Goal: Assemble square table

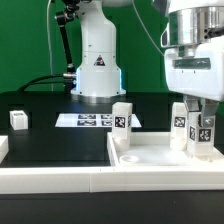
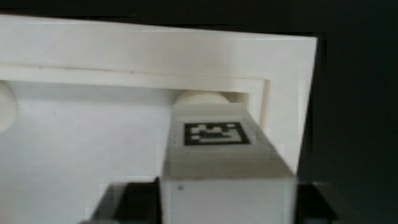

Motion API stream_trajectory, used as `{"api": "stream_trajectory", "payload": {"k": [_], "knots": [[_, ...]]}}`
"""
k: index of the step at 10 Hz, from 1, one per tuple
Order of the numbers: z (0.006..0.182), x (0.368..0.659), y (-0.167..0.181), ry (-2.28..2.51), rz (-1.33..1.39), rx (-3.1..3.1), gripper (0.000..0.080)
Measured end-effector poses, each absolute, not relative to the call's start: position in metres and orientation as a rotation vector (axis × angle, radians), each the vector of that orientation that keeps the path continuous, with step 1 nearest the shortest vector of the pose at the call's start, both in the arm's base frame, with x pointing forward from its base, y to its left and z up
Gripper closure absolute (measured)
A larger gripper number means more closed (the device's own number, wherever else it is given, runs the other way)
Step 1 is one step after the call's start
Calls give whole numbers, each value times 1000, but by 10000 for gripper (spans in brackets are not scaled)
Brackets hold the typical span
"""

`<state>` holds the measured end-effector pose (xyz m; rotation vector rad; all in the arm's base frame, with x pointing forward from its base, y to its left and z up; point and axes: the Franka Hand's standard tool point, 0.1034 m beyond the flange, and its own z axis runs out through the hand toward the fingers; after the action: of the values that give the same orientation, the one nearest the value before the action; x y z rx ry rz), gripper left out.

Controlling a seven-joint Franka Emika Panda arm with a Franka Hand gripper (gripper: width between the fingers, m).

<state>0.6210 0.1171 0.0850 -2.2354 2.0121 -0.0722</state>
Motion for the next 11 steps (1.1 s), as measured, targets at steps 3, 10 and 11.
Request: {"api": "stream_trajectory", "payload": {"k": [3,10,11], "knots": [[85,619,125,1928,-72,-2314,169],[85,619,129,1021,-143,-2873,151],[86,619,128,861,-155,-2935,151]]}}
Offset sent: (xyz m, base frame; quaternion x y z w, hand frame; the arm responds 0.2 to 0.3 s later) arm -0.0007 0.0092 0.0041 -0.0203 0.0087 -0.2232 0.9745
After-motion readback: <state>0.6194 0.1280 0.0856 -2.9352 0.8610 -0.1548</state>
